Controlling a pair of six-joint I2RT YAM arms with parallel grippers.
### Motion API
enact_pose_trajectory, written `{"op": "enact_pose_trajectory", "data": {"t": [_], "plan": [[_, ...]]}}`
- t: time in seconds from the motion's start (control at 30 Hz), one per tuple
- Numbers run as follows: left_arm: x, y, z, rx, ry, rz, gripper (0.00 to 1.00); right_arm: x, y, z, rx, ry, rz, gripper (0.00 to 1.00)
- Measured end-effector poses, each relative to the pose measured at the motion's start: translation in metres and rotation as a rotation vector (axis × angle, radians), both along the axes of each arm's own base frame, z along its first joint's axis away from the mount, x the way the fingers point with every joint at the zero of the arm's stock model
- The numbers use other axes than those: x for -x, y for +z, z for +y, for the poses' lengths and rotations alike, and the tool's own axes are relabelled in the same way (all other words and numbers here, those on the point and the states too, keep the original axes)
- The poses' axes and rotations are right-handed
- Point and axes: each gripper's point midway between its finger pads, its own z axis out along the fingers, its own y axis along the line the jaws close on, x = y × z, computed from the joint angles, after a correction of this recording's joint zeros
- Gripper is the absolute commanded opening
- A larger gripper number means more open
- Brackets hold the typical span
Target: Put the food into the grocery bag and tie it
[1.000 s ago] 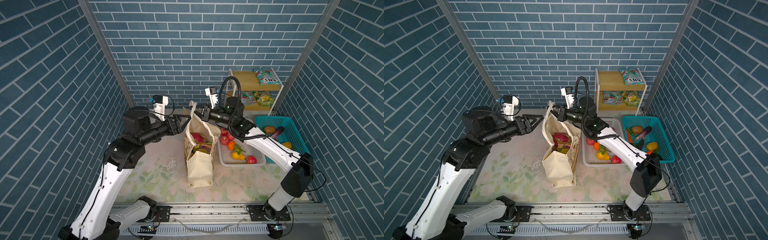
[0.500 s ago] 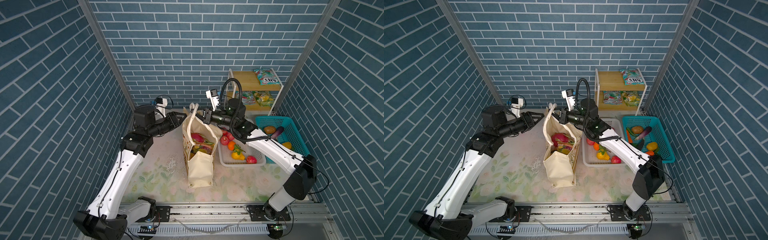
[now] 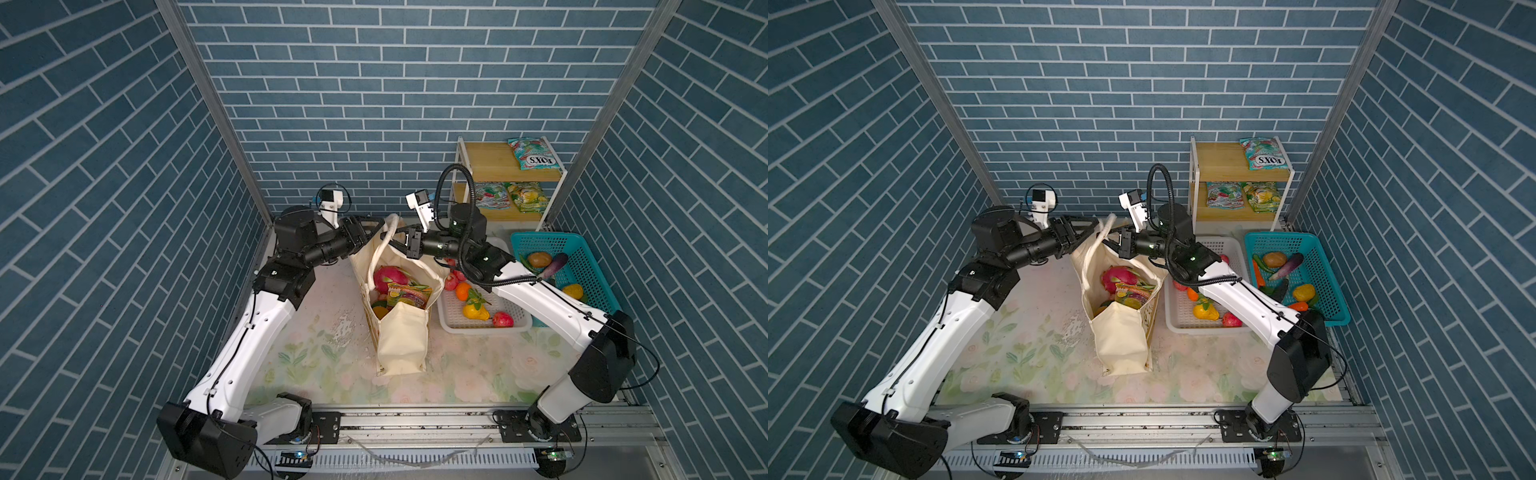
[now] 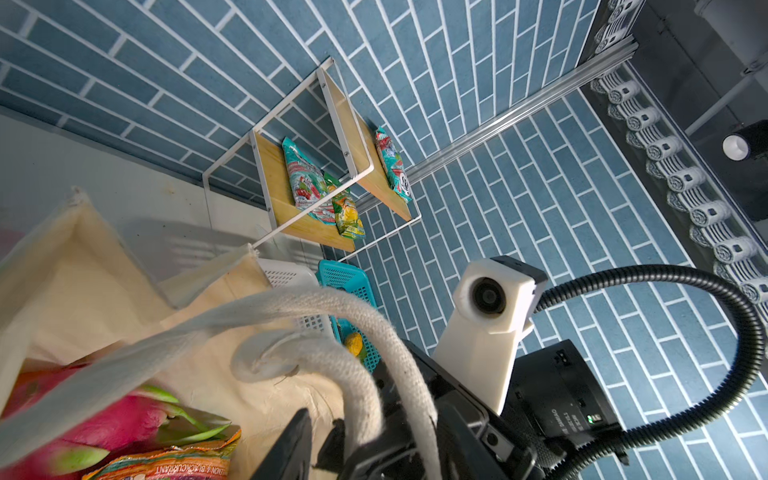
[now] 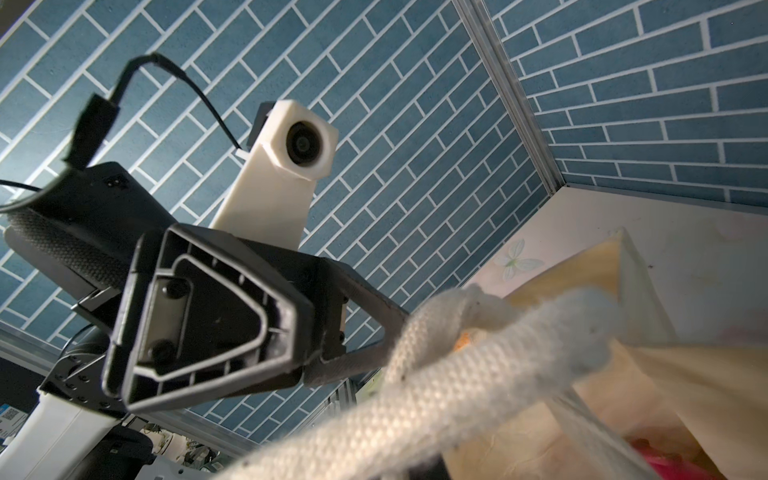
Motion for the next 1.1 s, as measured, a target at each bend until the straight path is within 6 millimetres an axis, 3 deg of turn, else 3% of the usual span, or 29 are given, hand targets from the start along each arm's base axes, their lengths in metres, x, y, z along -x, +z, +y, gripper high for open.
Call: {"op": "enact_pose_trajectory", "data": {"t": [0.37, 0.63, 0.83, 1.0, 1.1], "plan": [[-0.002, -0.006, -0.007, 0.009, -0.022, 0.018, 0.48, 0.008, -0.003, 0.003, 0.013, 0.034, -0.017, 0.0], [-0.003, -0.024, -0.016, 0.003, -0.05, 0.058, 0.45, 0.012, -0.003, 0.005, 0.022, 0.048, -0.061, 0.0], [-0.004, -0.021, -0.017, 0.011, -0.052, 0.051, 0.3, 0.012, -0.005, 0.005, 0.029, 0.051, -0.076, 0.0], [-0.008, -0.022, -0.016, 0.011, -0.043, 0.047, 0.1, 0.013, -0.008, 0.004, 0.044, 0.053, -0.074, 0.01], [-0.008, -0.02, -0.017, 0.013, -0.051, 0.04, 0.0, 0.013, -0.011, 0.003, 0.06, 0.046, -0.07, 0.18]]}}
